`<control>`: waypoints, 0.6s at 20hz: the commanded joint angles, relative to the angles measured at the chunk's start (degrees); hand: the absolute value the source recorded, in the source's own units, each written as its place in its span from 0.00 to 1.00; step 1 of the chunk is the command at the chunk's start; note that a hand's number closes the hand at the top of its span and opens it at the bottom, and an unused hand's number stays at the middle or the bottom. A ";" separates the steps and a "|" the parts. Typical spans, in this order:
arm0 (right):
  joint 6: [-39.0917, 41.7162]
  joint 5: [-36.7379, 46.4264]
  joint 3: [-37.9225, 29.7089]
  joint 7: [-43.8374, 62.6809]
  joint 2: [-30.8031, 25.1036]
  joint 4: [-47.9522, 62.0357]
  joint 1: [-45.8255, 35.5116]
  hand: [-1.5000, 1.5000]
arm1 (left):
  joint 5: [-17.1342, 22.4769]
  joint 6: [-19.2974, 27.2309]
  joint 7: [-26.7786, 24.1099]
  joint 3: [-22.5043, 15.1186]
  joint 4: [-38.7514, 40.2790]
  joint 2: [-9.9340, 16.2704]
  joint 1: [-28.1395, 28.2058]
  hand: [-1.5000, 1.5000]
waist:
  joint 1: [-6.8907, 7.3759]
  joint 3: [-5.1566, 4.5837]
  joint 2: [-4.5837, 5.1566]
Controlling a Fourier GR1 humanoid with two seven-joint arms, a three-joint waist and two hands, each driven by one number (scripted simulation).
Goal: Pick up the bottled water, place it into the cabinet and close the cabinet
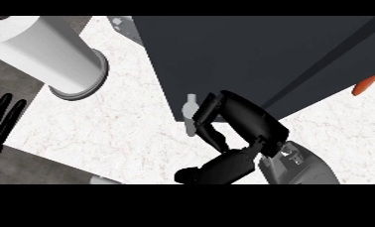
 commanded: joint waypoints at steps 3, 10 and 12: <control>-12.11 3.84 -6.62 0.70 4.32 14.58 -14.49 1.00 | 0.25 -0.29 -0.76 0.83 0.85 -0.56 0.24 0.00 | -1.16 0.30 -0.19; -21.25 1.96 -12.99 -1.34 4.44 29.28 -28.17 1.00 | 0.24 -1.82 -1.06 0.73 2.32 -1.15 1.32 0.00 | -2.59 0.40 -0.13; -24.81 1.70 -12.85 -2.17 4.46 30.74 -28.63 0.00 | 0.22 -2.07 -1.30 1.60 3.15 -0.76 1.36 0.00 | -2.37 0.39 -0.02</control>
